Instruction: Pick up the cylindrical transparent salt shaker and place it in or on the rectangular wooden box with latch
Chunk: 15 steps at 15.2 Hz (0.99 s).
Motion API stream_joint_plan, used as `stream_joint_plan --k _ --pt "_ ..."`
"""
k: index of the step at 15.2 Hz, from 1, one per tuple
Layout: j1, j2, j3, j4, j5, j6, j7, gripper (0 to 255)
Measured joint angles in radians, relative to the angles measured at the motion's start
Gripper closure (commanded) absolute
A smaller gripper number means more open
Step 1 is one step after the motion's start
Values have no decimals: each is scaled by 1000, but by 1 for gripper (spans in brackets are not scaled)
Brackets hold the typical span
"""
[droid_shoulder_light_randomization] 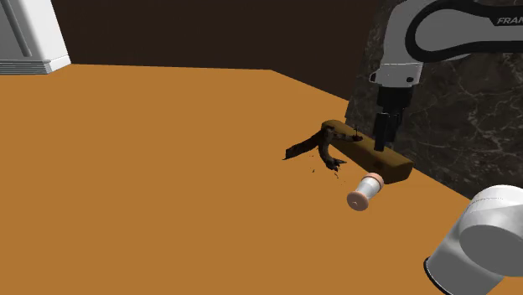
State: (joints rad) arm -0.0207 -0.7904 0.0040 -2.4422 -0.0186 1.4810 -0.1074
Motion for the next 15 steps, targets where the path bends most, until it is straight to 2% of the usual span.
stream_joint_plan --k 2,4,12,15 --pt "-14 -3 9 -19 5 22 33 0" --pt "-62 -16 37 -78 20 93 158 0" --pt "-295 -55 207 -360 92 455 782 0" --pt "-391 -35 284 -441 117 596 1020 0"
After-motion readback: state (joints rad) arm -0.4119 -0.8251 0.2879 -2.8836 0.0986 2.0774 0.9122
